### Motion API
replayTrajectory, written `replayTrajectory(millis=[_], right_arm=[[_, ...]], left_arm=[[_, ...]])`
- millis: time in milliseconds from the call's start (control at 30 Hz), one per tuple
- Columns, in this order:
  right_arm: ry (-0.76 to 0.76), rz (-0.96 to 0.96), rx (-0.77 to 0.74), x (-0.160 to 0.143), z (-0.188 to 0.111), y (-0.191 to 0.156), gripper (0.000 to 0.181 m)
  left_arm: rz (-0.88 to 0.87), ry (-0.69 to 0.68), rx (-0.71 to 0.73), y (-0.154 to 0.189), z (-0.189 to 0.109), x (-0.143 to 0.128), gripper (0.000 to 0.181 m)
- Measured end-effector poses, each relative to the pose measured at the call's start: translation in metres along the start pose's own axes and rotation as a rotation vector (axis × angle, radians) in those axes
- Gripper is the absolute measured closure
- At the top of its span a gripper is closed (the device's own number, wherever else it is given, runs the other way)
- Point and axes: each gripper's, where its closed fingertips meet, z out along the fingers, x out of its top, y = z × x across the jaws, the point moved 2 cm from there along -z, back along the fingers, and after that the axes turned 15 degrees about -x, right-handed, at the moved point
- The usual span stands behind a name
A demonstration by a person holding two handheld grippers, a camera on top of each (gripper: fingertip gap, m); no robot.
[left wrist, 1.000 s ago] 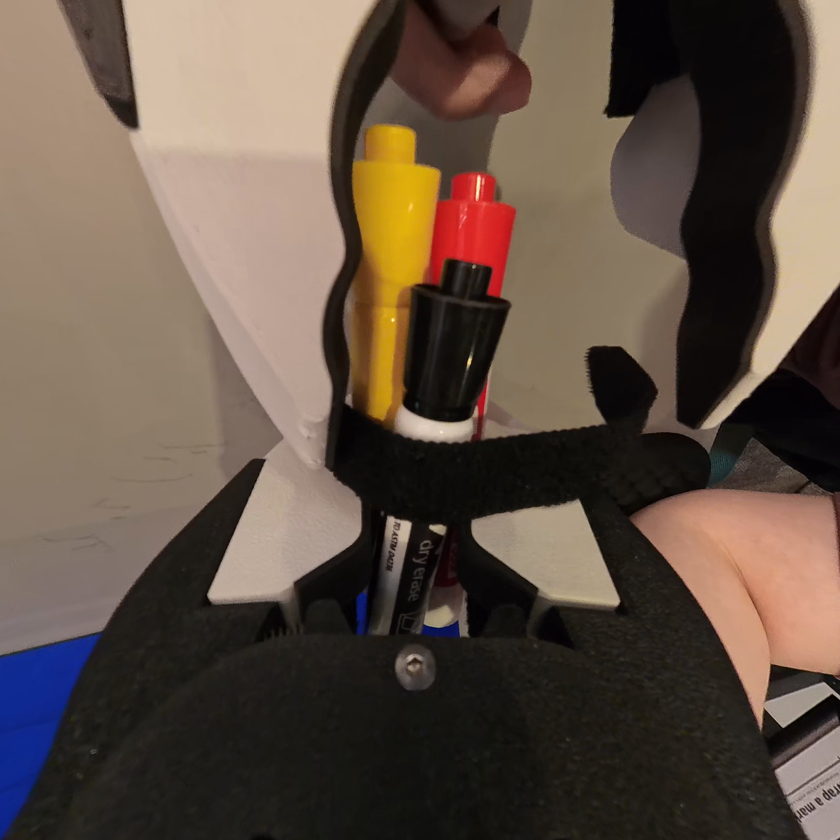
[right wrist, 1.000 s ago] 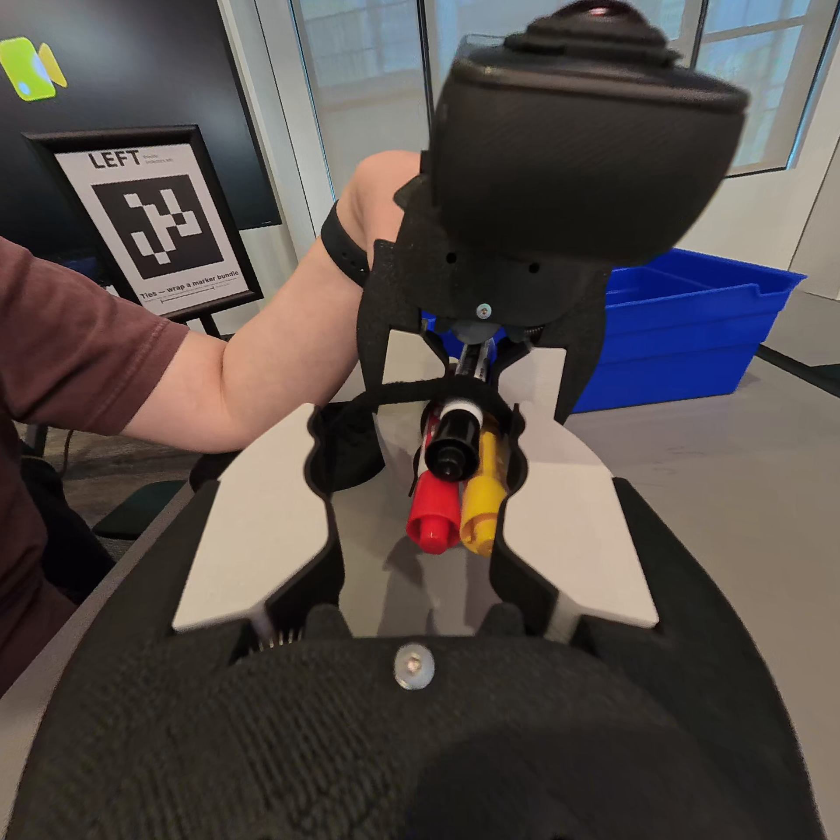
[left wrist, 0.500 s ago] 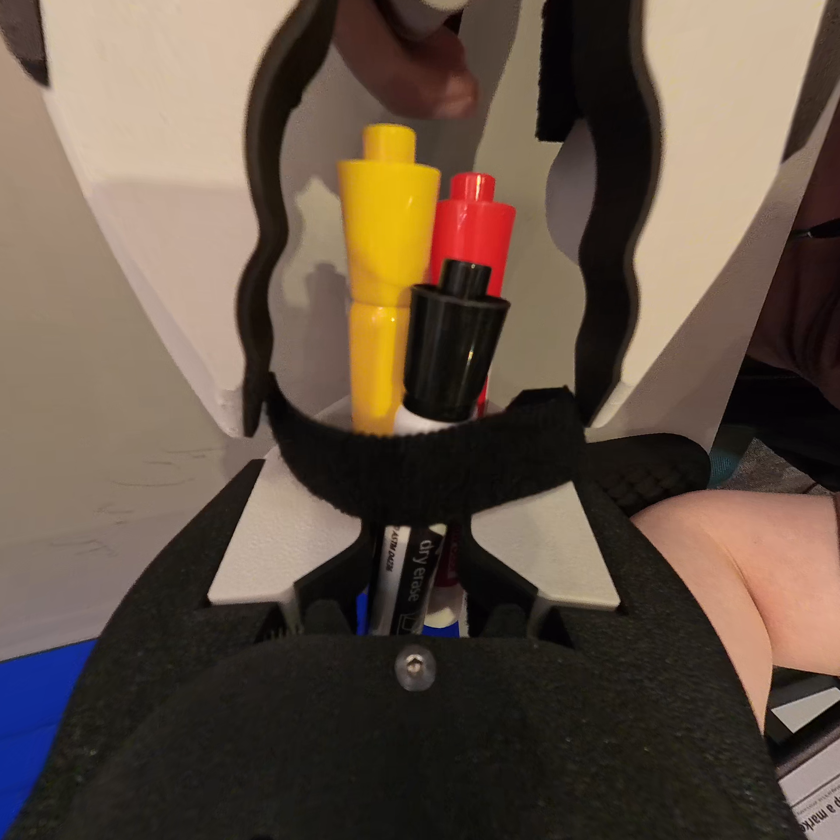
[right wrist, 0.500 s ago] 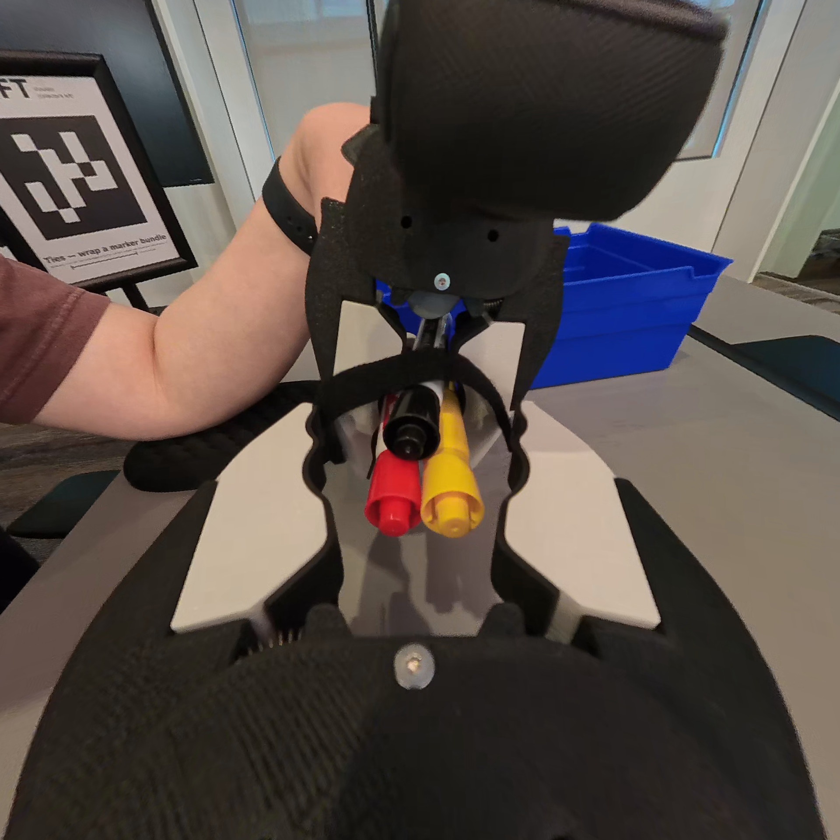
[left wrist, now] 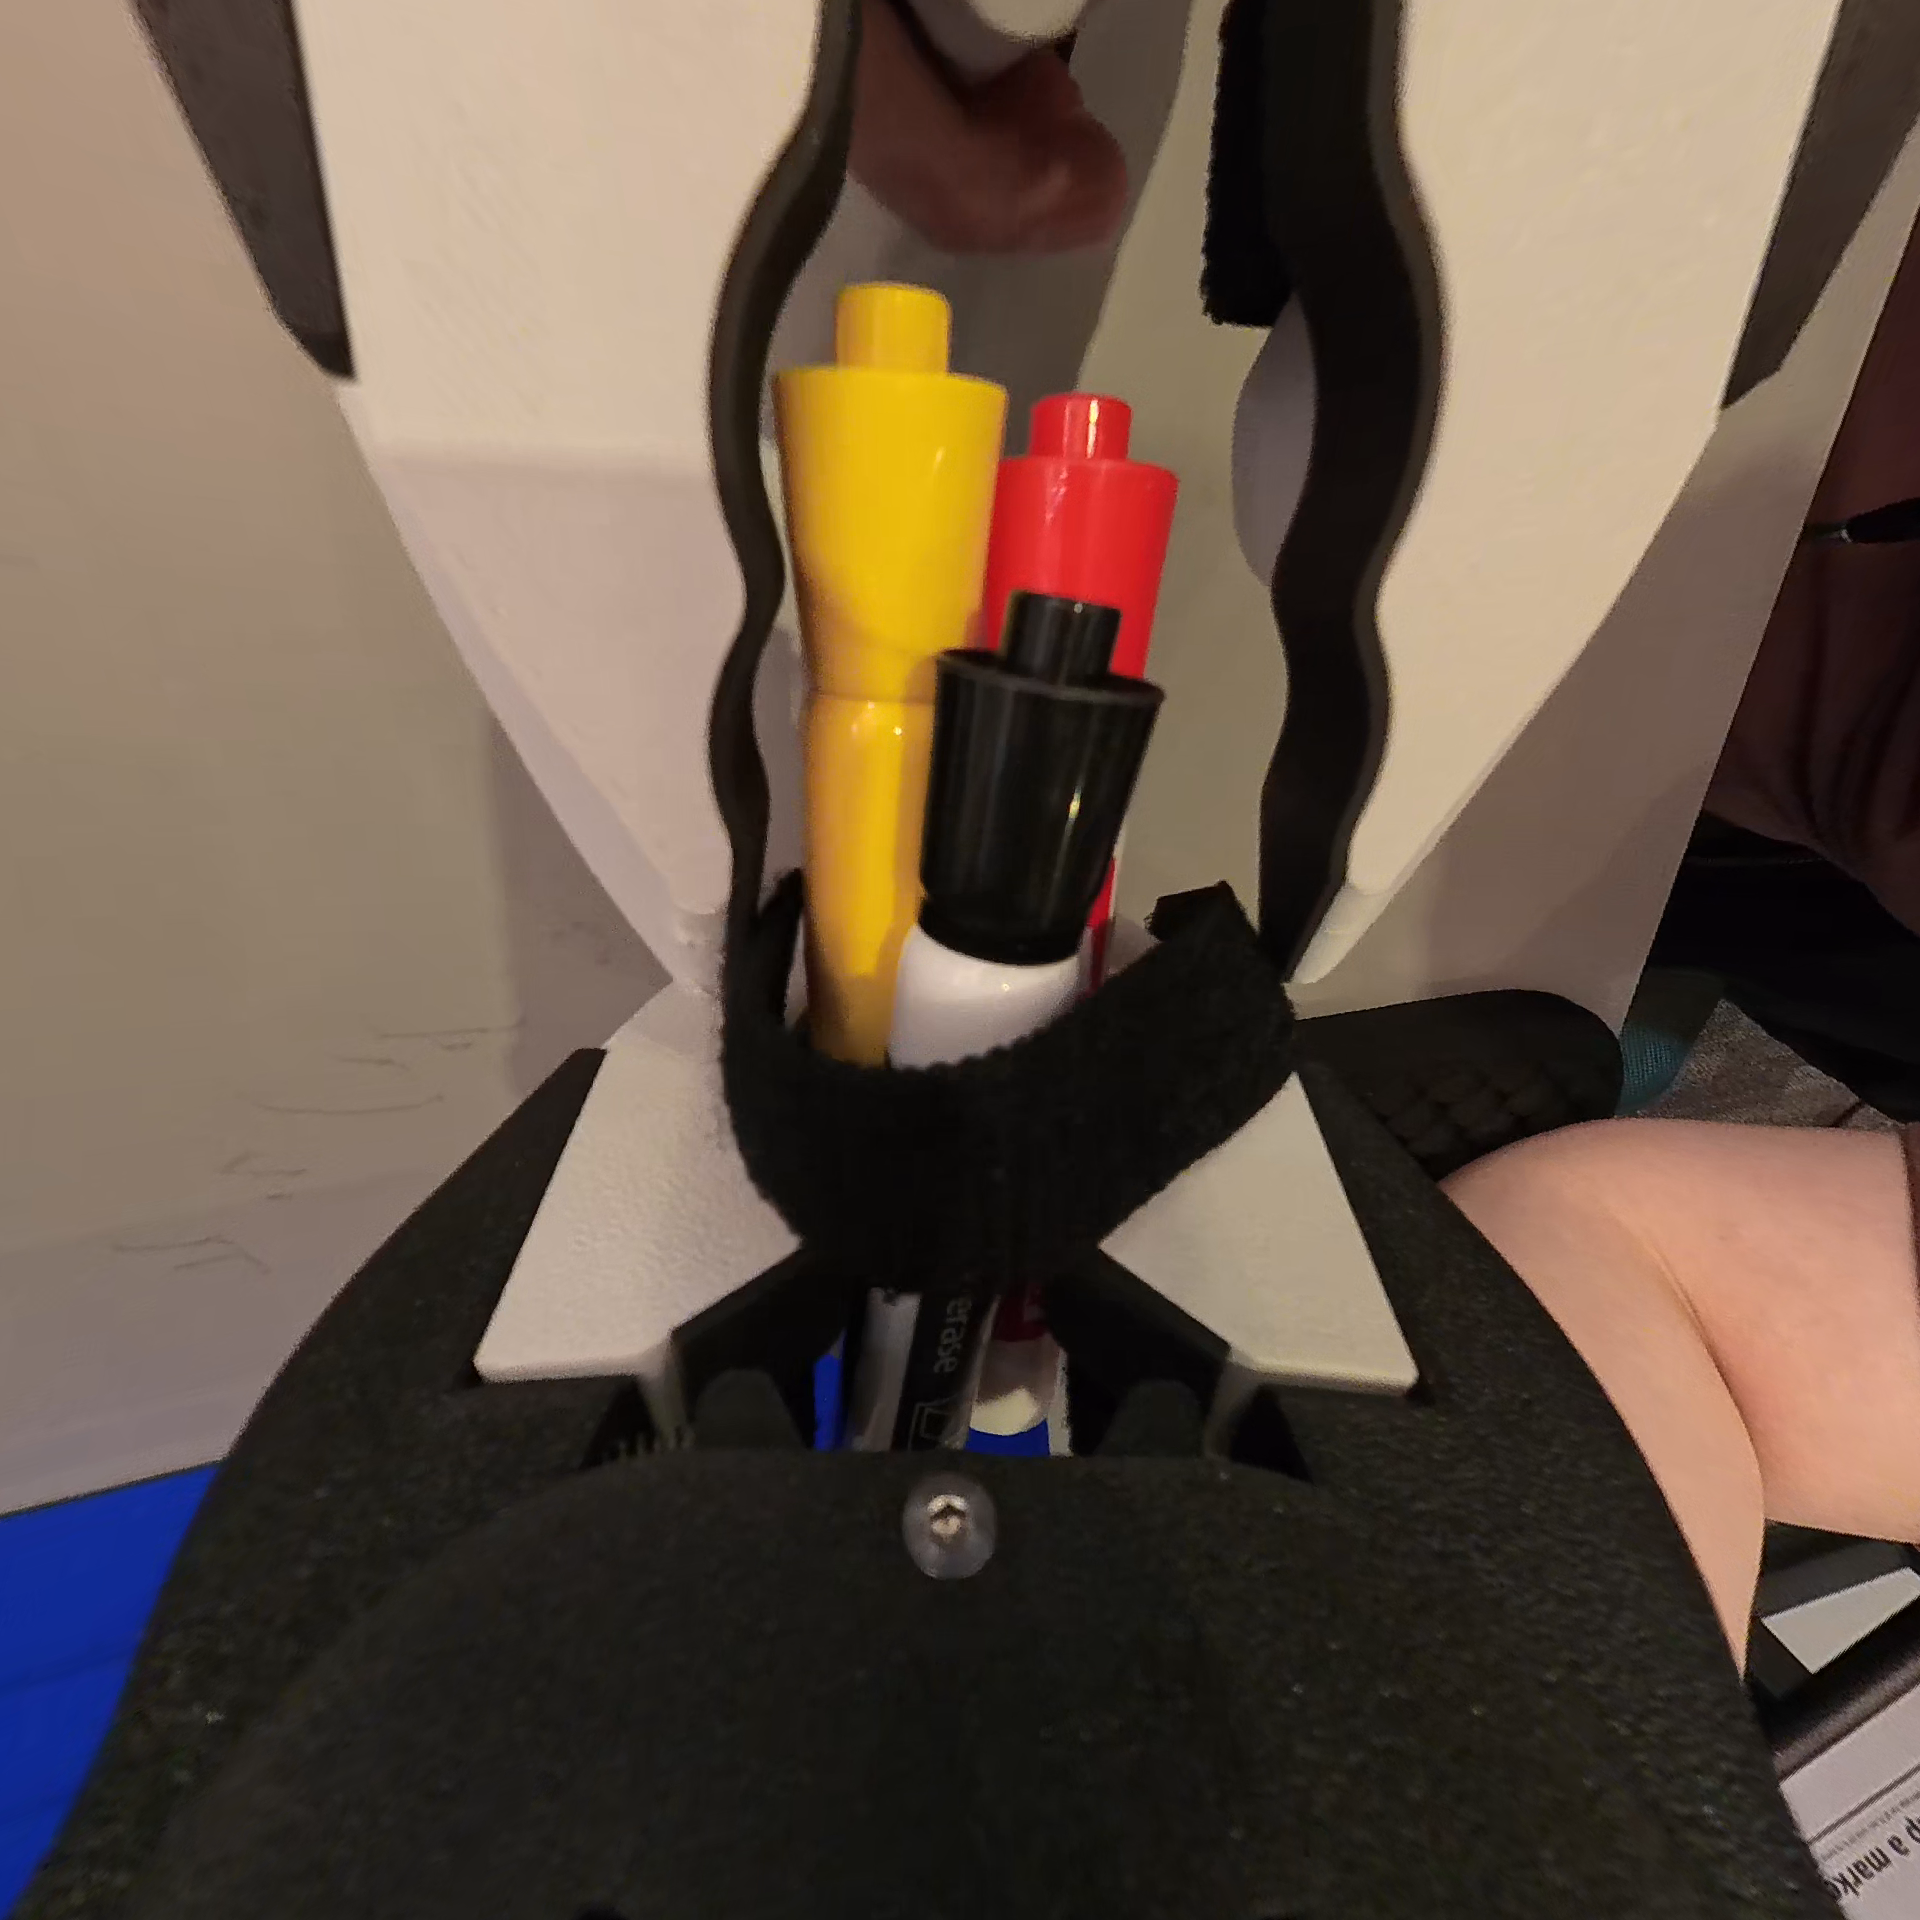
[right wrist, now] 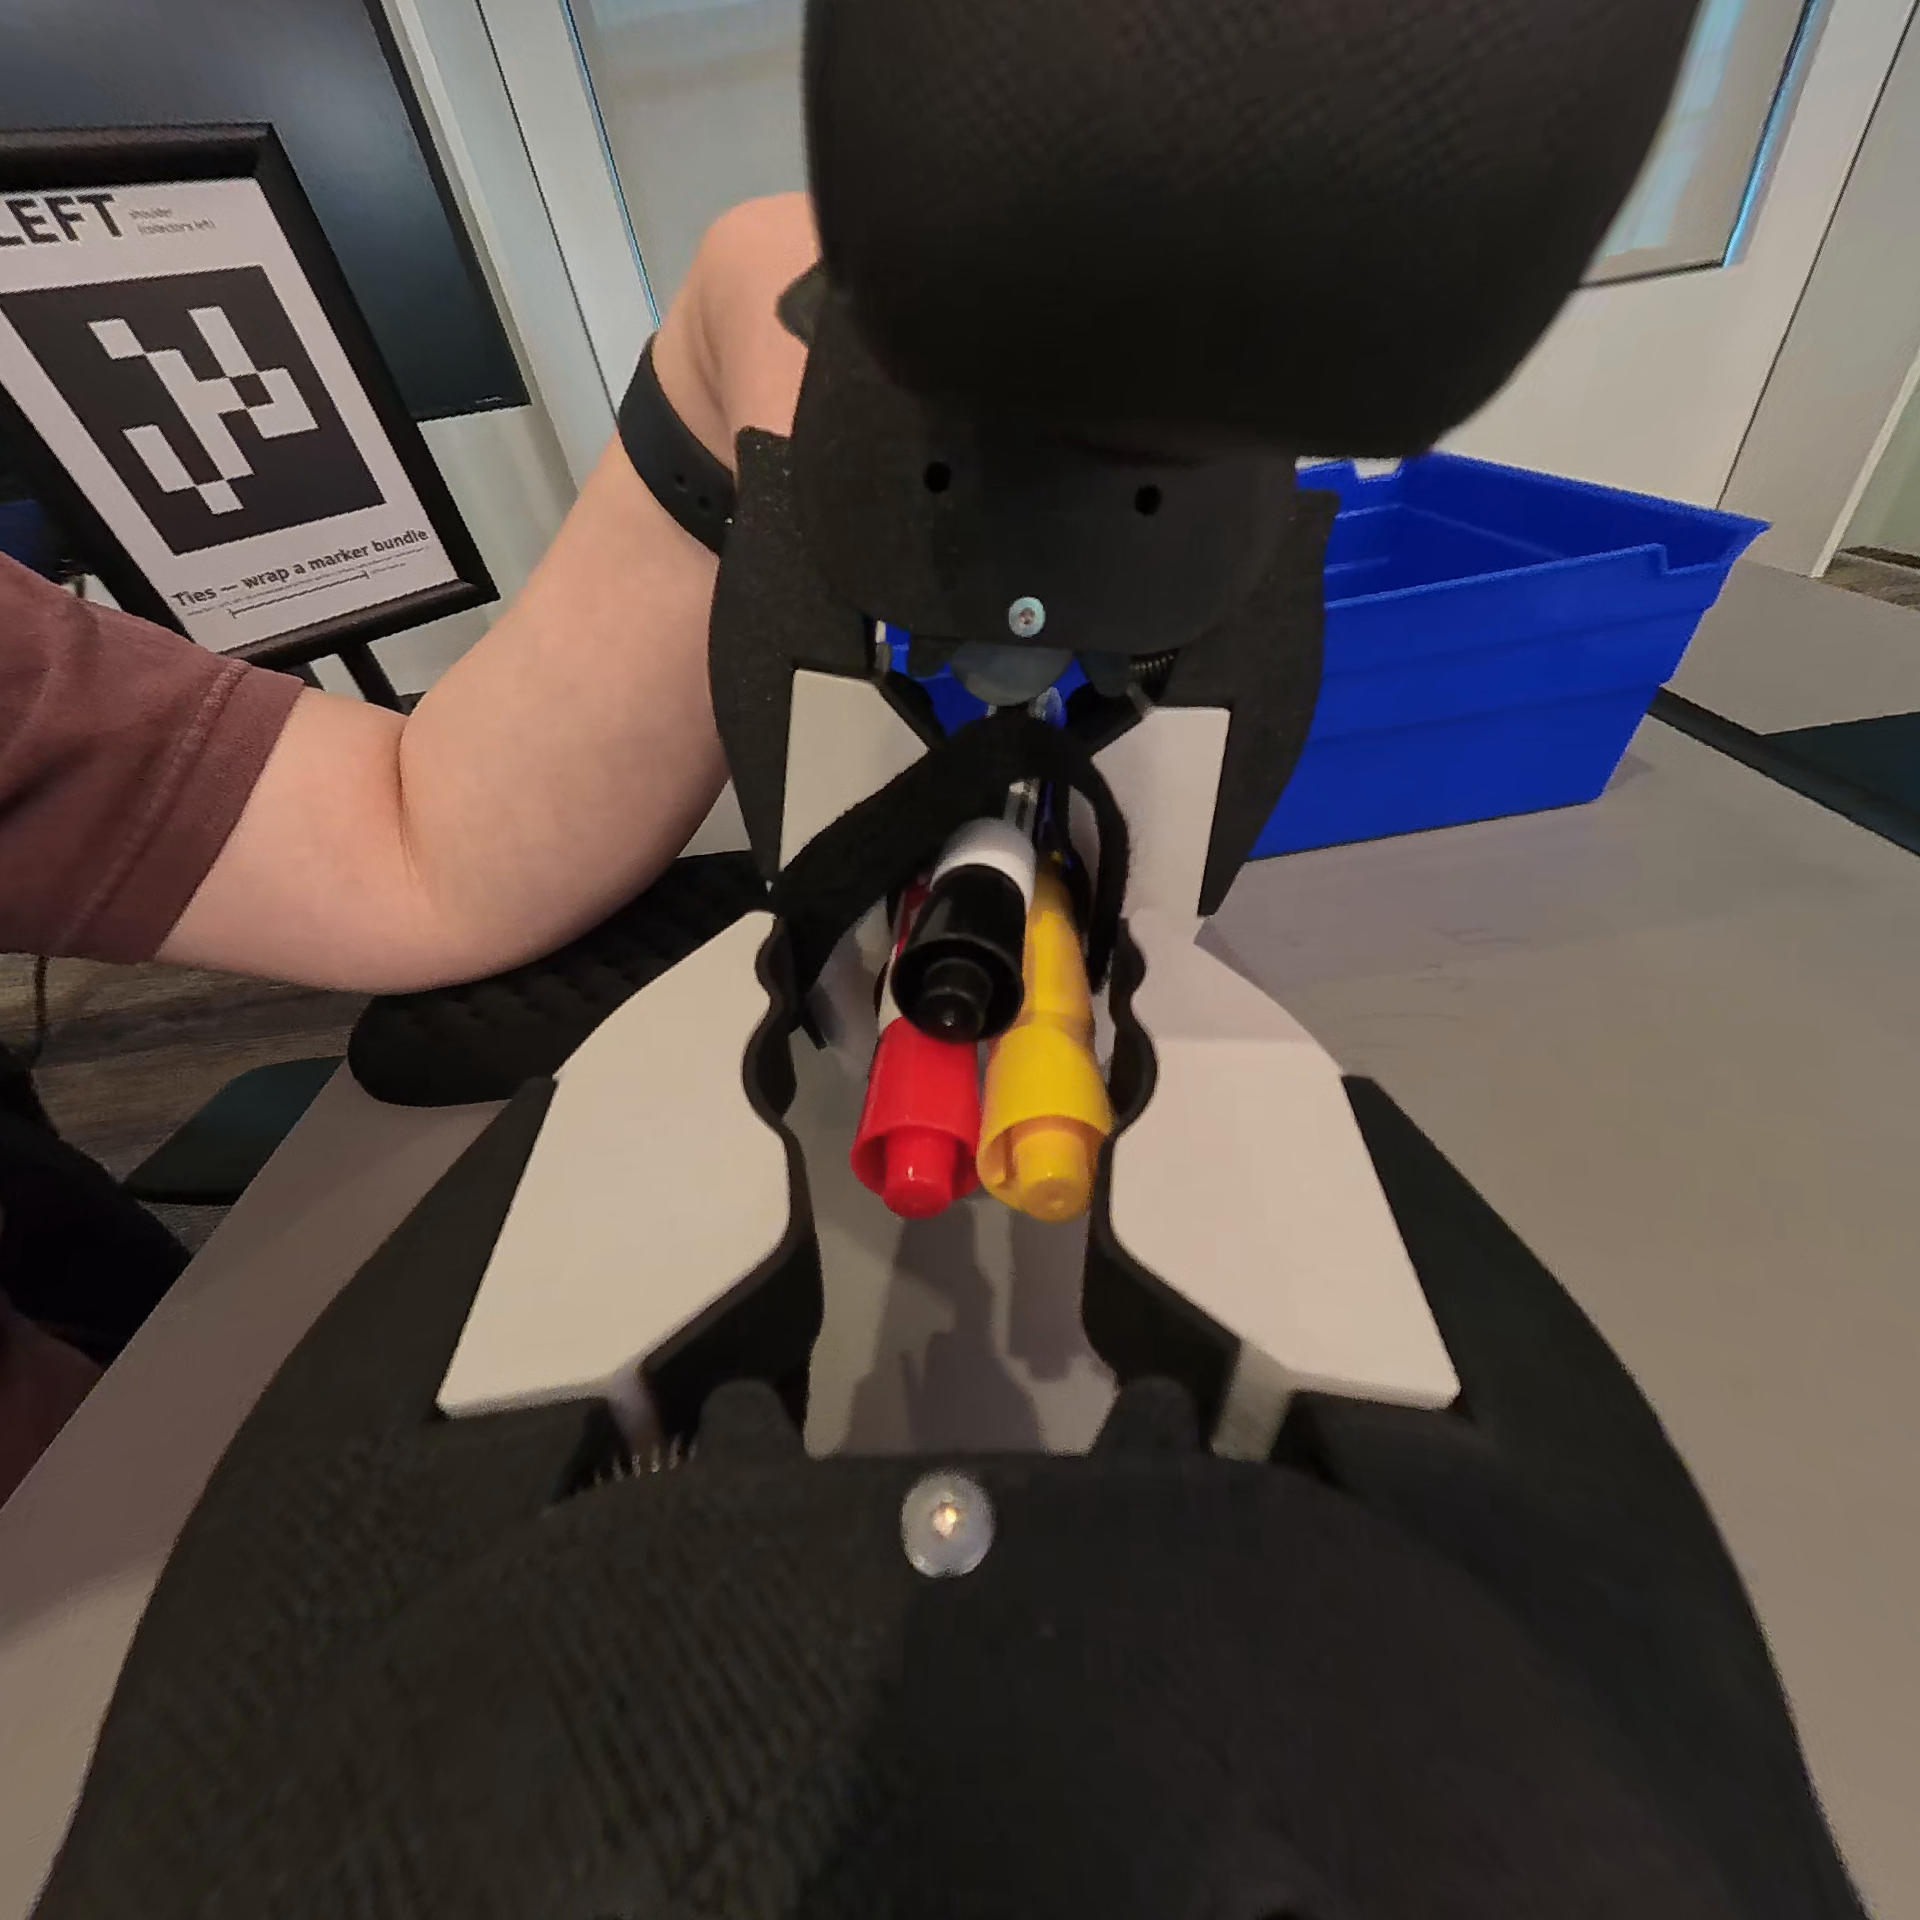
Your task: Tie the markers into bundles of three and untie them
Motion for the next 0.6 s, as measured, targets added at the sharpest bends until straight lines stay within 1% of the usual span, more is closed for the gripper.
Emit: replayTrajectory(millis=[200,233,467,600], right_arm=[[-0.023,0.034,0.025,-0.004,0.0,0.0,0.125],[-0.023,0.034,0.027,-0.004,0.0,0.0,0.126],[-0.043,-0.022,0.031,-0.008,0.0,0.0,0.128],[-0.092,-0.05,0.035,-0.011,0.0,0.002,0.131]], left_arm=[[0.006,0.012,0.005,0.001,-0.002,0.0,0.14],[0.008,0.016,0.003,0.001,-0.002,0.001,0.137],[0.011,0.021,-0.009,0.002,-0.002,0.001,0.137],[0.003,0.006,-0.012,0.001,0.0,0.001,0.138]])
